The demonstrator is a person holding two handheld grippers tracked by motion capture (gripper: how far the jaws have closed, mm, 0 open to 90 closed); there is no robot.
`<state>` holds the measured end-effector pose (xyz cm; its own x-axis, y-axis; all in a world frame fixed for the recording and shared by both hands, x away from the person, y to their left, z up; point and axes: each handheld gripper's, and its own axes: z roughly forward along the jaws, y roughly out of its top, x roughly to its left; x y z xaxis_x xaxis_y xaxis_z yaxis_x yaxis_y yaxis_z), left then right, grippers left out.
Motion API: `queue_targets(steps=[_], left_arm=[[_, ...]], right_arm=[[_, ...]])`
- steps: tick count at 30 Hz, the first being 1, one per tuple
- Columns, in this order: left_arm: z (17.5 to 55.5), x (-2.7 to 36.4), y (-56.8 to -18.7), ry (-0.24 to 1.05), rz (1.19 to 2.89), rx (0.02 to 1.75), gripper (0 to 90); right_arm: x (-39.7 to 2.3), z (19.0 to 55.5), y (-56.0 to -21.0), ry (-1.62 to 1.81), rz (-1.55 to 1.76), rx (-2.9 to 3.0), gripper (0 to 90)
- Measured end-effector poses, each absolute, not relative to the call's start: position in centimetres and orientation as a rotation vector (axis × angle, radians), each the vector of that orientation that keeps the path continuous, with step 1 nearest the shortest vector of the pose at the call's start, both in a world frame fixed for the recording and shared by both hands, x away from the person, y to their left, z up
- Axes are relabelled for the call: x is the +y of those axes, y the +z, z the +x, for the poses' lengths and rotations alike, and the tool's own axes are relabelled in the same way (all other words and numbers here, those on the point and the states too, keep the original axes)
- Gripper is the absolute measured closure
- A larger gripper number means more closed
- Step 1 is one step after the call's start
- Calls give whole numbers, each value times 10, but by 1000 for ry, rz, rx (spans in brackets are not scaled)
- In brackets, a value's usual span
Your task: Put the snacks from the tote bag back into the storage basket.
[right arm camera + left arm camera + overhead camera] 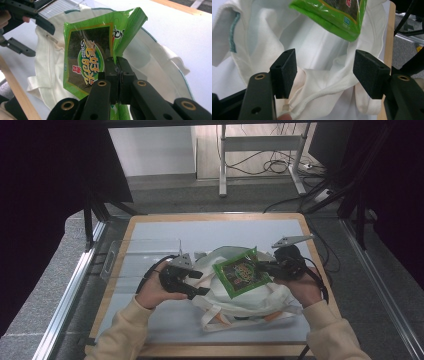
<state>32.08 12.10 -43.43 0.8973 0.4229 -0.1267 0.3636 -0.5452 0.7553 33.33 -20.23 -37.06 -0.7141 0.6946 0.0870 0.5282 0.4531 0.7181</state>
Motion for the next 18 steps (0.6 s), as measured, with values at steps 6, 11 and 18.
queue_targets(steps=[6, 11, 18], left_arm=[[325, 117, -428, 99, 2174, 552, 350], [332, 108, -422, 103, 2157, 556, 345], [335, 103, -427, 95, 2170, 570, 342]], right_arm=[[-197, 334, -368, 1104, 984, 2502, 869], [-191, 337, -370, 1100, 946, 2518, 869], [-197, 344, -374, 1144, 943, 2506, 869]])
